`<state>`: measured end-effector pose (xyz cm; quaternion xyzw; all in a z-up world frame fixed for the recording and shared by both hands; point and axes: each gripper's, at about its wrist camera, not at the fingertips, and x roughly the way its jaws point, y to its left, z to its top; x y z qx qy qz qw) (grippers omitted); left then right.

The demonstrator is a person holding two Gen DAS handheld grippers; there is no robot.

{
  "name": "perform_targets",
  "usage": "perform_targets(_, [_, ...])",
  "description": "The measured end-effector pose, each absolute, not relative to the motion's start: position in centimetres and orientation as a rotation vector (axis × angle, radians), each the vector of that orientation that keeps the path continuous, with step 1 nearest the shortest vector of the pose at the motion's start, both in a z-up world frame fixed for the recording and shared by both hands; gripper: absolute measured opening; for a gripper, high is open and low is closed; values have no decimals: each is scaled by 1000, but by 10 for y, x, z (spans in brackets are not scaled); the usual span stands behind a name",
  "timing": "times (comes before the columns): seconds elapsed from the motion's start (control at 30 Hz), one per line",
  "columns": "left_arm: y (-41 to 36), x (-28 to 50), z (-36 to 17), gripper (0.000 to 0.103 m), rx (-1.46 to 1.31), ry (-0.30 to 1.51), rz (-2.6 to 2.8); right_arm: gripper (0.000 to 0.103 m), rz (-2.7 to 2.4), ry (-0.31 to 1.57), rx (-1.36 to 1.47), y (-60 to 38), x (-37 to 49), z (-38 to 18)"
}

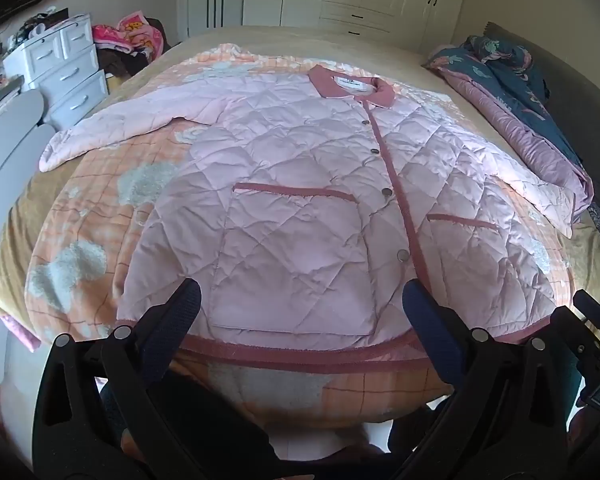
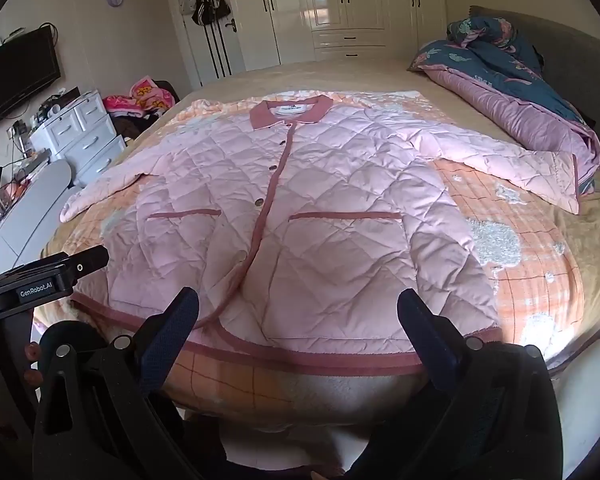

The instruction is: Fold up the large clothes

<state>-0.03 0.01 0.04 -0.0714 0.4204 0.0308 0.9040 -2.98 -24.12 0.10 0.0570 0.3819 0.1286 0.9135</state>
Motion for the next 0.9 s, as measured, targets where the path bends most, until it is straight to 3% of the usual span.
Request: perform_targets(0.9, [-3, -1, 6, 95, -135, 858, 66, 99, 256, 795, 115, -241, -30, 3])
